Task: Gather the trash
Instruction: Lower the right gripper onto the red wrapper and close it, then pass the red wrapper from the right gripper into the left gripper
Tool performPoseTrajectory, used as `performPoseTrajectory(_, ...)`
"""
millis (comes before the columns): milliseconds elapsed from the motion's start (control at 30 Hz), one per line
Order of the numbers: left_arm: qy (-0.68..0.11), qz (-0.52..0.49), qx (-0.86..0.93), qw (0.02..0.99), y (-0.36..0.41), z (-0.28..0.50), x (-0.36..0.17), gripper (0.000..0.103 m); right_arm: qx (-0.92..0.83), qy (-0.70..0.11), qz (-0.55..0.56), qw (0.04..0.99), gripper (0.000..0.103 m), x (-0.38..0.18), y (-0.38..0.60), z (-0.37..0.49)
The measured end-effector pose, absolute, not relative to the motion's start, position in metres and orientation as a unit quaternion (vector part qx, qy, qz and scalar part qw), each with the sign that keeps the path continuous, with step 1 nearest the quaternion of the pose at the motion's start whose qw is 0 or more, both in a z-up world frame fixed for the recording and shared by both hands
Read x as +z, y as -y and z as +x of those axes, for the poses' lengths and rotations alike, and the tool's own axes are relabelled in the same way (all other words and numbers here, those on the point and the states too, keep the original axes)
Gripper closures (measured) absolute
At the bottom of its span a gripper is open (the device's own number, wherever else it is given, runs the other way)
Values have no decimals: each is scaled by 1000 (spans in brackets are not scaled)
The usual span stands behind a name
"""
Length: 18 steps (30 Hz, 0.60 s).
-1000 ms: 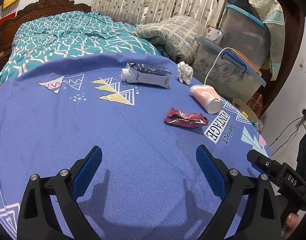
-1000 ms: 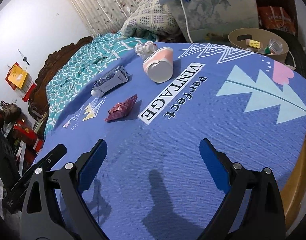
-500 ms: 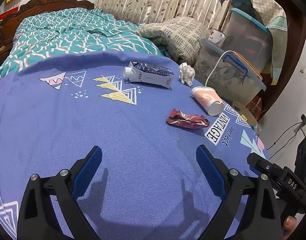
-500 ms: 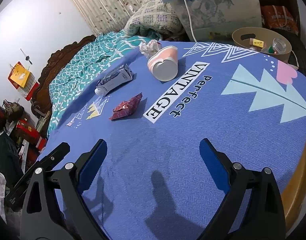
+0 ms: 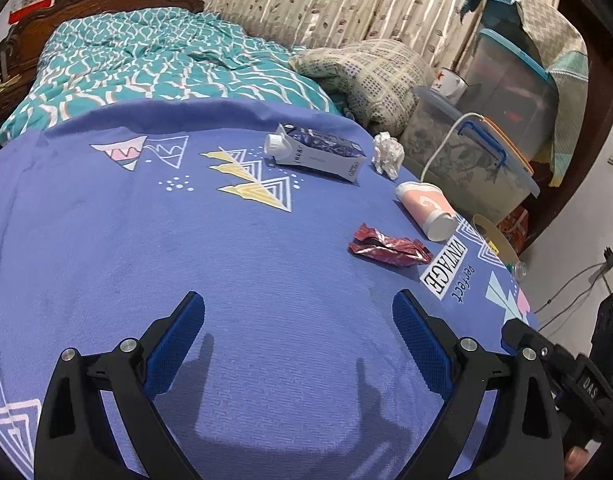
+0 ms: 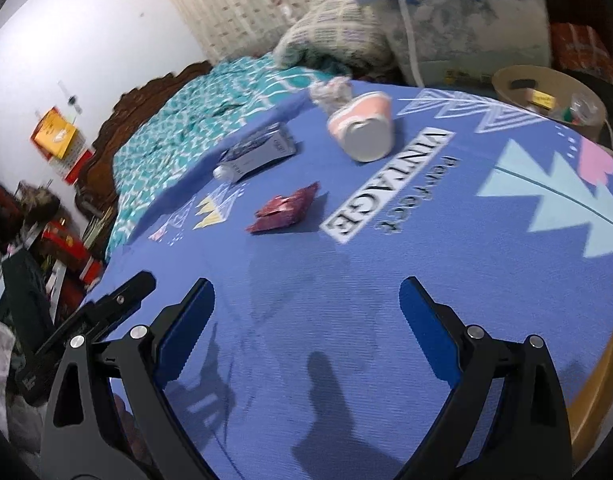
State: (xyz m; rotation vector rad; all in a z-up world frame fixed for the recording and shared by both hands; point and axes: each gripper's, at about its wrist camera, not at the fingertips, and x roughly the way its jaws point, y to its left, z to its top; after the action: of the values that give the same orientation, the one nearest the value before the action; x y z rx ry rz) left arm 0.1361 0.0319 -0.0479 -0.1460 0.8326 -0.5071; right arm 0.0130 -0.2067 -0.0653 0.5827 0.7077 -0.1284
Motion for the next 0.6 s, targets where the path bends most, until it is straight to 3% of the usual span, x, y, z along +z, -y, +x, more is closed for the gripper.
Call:
performPoseTrajectory(167, -399, -86, -227, 884, -44, 140, -47, 12, -16, -341, 248, 907, 15, -57, 193, 45)
performPoseTrajectory(267, -408, -99, -226, 879, -48, 145, -50, 12, -35, -335, 232, 912, 25, -58, 208, 75)
performPoseTrajectory(400, -414, -107, -227, 875, -50, 148, -53, 12, -18, -392, 300, 870, 39, -82, 235, 124)
performPoseTrajectory(467, -415, -109, -230, 874, -50, 149, -53, 12, -9, -407, 319, 856, 48, -91, 237, 137)
performPoseTrajectory(500, -415, -111, -233, 873, -50, 149, -53, 13, -2, -411, 319, 854, 69, -93, 235, 143)
performPoseTrajectory(533, -415, -111, -235, 872, -50, 149, -53, 13, 13, -416, 316, 852, 77, -95, 230, 147)
performPoseTrajectory(600, -415, -114, -246, 868, -48, 148, -53, 13, 41, -425, 324, 844, 85, -100, 218, 150)
